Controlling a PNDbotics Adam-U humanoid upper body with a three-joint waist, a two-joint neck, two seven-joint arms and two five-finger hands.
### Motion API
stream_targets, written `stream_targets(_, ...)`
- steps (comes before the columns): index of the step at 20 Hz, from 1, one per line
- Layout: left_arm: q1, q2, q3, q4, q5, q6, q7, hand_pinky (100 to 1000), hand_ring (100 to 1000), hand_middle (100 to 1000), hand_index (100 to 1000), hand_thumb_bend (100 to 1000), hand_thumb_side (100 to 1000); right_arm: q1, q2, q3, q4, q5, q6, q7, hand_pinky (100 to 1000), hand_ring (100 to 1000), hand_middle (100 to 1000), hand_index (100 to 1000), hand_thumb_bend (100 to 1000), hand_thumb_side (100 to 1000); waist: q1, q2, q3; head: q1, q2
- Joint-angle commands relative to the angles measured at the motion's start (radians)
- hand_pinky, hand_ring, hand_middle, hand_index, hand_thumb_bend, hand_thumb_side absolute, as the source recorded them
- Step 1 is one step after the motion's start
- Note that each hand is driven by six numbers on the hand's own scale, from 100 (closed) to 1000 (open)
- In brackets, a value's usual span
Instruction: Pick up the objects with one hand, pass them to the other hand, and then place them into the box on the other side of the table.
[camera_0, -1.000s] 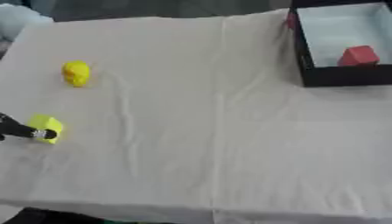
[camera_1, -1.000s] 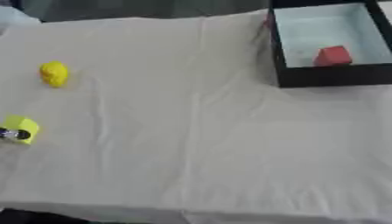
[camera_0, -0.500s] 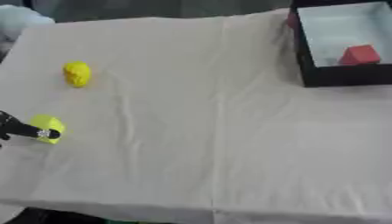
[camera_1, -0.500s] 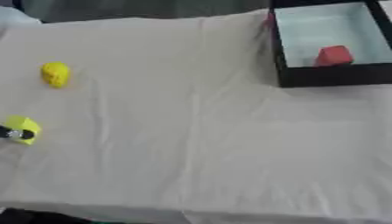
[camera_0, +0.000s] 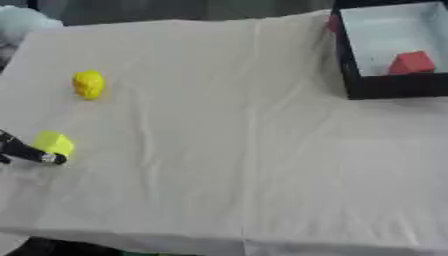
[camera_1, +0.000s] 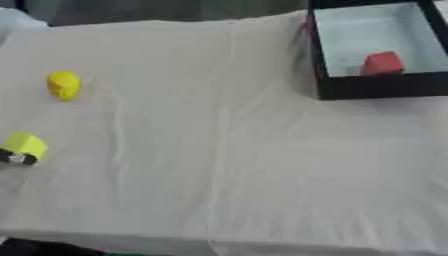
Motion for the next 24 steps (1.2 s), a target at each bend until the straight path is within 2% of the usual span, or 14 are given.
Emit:
stream_targets(1, -0.016, 0.023, 0.006, -0.002, -0.012, 0.0, -0.01, 768, 793, 714, 636, 729, 201, -0.005, -0.029, -0.006, -0.007, 0.006, -0.008, -0.001, 1000, 1000, 996, 951, 100, 319, -0.003, -0.018, -0.001, 0.004, -0.007)
stream_targets(5, -0.016, 0.018, 0.009, 0.011, -0.023, 0.0, -0.014, 765, 789, 698, 622, 690, 176, -0.002, -0.028, -0.006, -0.005, 0.011, -0.011, -0.003, 1000, 1000, 996, 951, 100, 316, -0.004, -0.018, -0.003, 0.005, -0.007)
stream_targets(11, -0.019, 0.01, 0.014, 0.036, -0.03, 0.0, -0.008, 764, 787, 688, 615, 715, 320, -0.001, -0.028, -0.004, -0.008, 0.012, -0.013, -0.002, 1000, 1000, 997, 951, 100, 312, -0.004, -0.018, -0.006, 0.007, -0.007)
stream_targets(15, -0.021, 0.005, 0.014, 0.044, -0.032, 0.0, -0.001, 766, 786, 679, 603, 691, 298, 0.001, -0.026, -0.004, -0.006, 0.019, -0.014, -0.002, 1000, 1000, 998, 951, 100, 307, -0.004, -0.017, -0.007, 0.008, -0.009)
stream_targets(19, -0.022, 0.004, 0.012, 0.046, -0.035, 0.0, 0.001, 765, 785, 674, 607, 715, 358, 0.003, -0.026, -0.005, -0.005, 0.026, -0.014, -0.004, 1000, 1000, 998, 951, 100, 302, -0.004, -0.016, -0.008, 0.01, -0.006)
stream_targets(21, -0.024, 0.002, 0.013, 0.05, -0.04, 0.0, 0.004, 764, 785, 671, 607, 710, 359, 0.003, -0.025, -0.004, -0.004, 0.03, -0.014, -0.004, 1000, 1000, 999, 951, 100, 300, -0.004, -0.016, -0.008, 0.01, -0.006)
stream_targets(24, -0.026, -0.001, 0.012, 0.055, -0.043, 0.0, 0.001, 765, 785, 672, 605, 643, 220, 0.002, -0.022, -0.002, 0.0, 0.038, -0.012, -0.002, 1000, 1000, 1000, 951, 100, 295, -0.003, -0.016, -0.009, 0.011, -0.008)
